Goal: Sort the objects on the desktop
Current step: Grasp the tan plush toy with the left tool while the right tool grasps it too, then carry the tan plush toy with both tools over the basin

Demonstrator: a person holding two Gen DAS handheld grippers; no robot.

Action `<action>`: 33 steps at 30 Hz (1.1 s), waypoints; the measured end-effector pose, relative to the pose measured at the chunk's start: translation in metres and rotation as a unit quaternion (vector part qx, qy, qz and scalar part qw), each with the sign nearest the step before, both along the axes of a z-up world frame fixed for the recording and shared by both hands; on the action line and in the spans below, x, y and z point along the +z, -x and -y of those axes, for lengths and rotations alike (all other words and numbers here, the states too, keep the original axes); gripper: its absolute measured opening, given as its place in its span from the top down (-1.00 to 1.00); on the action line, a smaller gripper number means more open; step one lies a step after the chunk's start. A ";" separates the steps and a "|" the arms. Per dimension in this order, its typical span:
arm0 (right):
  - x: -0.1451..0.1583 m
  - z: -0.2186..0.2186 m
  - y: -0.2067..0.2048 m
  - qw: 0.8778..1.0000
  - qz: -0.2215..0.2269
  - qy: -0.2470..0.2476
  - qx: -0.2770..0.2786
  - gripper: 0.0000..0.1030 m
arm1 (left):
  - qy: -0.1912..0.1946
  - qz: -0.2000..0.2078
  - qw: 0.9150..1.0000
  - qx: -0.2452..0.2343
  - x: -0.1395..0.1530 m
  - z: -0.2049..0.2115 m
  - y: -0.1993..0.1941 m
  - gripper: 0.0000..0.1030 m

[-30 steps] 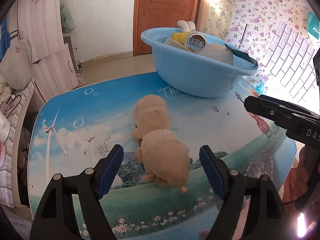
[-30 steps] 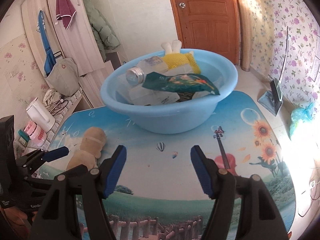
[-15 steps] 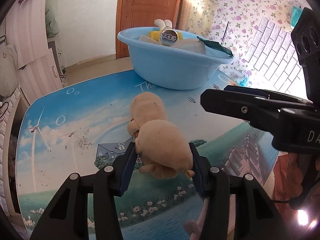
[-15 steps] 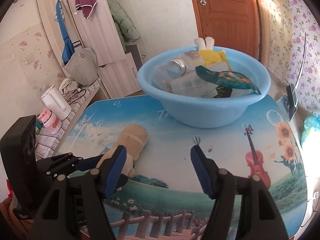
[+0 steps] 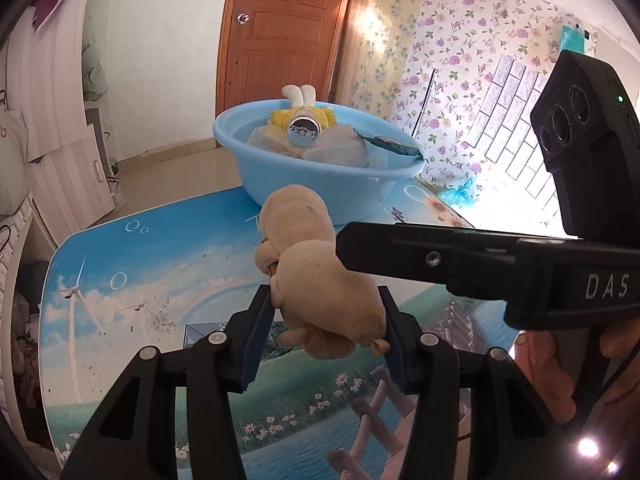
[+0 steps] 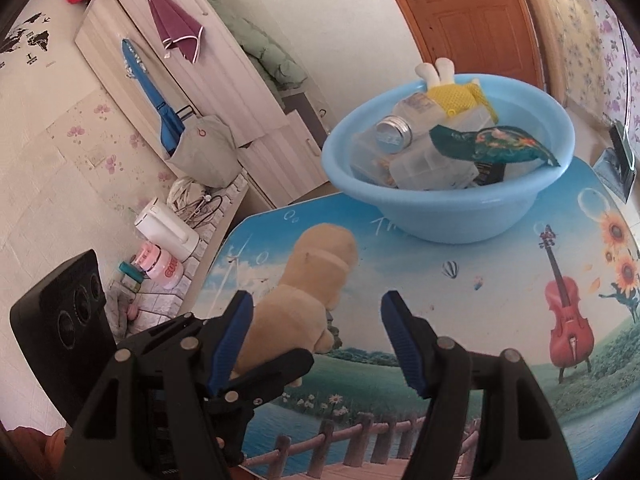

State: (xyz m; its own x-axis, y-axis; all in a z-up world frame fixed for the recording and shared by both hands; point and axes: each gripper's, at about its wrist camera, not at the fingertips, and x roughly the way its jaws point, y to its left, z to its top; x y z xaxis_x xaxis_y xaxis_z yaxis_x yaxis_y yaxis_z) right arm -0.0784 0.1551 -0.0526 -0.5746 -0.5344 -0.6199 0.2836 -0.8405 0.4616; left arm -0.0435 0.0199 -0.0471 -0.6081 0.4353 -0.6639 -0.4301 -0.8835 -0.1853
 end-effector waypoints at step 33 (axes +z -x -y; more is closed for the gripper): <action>0.025 -0.057 0.040 0.994 -0.034 0.102 -0.022 -0.07 | 0.025 -0.085 0.994 -0.059 0.063 -0.076 0.051 0.00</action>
State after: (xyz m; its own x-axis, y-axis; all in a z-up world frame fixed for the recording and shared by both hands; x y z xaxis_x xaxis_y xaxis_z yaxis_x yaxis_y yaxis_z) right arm -0.1186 0.2120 -0.0275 -0.6369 -0.6182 -0.4607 0.2855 -0.7441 0.6039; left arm -0.0942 0.0954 0.0163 -0.6598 0.4800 -0.5782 -0.5529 -0.8311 -0.0590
